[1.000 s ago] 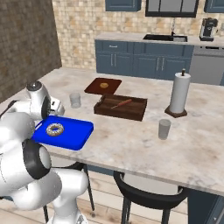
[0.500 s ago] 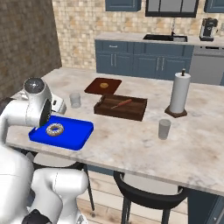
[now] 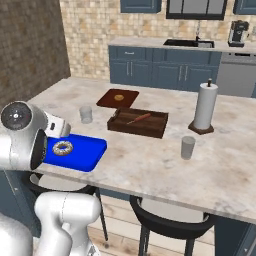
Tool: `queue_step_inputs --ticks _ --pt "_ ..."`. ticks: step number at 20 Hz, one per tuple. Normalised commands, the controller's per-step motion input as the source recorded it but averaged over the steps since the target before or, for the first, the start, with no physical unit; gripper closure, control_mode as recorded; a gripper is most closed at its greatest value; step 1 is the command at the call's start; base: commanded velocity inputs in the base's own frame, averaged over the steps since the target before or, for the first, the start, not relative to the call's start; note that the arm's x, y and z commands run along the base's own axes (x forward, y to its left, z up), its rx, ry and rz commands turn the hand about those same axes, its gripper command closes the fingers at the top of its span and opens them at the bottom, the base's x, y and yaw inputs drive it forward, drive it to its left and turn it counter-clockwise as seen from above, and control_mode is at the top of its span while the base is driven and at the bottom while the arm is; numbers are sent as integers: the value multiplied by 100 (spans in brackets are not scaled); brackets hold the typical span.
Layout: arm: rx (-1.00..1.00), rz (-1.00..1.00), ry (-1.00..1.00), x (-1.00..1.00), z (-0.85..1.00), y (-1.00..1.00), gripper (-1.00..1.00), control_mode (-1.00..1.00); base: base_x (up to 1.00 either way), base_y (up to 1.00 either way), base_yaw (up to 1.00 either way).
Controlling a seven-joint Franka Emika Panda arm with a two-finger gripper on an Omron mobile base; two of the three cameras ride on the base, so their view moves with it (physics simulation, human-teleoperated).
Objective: Take the donut and cake from the fridge and place them on the empty tray on the dining counter.
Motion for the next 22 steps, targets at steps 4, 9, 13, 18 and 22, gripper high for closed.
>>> queue_step_inputs --ticks 4,9,13,18,22 --pt "0 0 -8 -80 91 -10 -100 -100 0 0 0" --pt "-6 -5 -7 -95 59 -21 -100 -100 0 0 0" --pt "-11 -4 -2 -50 3 -31 -100 100 -50 -48 -9" --pt "0 0 0 0 0 0 -100 100 -24 -100 -25" --pt "0 0 0 0 0 0 -100 100 -14 -100 -24"
